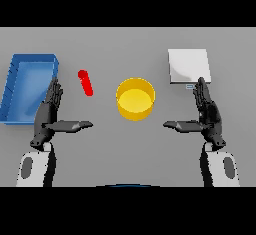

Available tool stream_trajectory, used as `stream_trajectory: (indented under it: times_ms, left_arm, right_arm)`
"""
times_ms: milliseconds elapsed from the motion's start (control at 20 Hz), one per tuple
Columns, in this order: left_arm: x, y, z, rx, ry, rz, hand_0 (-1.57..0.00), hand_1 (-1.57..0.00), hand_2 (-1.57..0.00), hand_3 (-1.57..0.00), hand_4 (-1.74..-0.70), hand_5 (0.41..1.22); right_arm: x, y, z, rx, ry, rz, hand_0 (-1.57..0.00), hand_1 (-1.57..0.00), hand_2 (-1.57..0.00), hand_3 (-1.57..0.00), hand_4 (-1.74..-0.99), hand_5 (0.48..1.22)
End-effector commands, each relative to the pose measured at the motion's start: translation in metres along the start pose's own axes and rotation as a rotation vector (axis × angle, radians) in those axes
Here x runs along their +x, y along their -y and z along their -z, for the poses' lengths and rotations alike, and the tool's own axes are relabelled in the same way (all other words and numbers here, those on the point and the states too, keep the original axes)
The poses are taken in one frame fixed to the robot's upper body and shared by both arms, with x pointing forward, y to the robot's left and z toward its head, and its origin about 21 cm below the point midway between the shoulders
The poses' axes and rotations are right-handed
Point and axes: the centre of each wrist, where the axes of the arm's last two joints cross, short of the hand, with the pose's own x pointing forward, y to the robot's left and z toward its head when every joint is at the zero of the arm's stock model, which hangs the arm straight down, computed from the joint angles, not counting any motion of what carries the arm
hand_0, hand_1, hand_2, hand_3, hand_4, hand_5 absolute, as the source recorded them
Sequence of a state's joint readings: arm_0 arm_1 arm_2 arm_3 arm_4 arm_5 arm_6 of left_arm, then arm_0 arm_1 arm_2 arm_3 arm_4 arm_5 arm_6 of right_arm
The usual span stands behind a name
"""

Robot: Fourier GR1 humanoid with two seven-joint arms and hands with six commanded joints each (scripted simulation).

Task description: Pick up the red beaker and tilt it to pour out 1 green nut into yellow bowl. Pick up the yellow bowl and place it on the metallic measuring scale.

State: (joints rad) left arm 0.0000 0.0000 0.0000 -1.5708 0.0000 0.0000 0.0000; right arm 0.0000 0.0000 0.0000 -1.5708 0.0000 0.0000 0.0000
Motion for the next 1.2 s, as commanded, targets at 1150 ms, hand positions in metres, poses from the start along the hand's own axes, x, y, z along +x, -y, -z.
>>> stream_trajectory:
  times_ms: [1150]
  left_arm:
    - [0.0, 0.017, 0.012, -0.083, -0.04, 0.186, 0.0, 0.0, 0.0, 0.0, -1.21, 0.664]
  right_arm:
    - [0.012, 0.004, -0.012, 0.097, 0.089, -0.184, 0.0, 0.0, 0.0, 0.0, -1.295, 0.623]
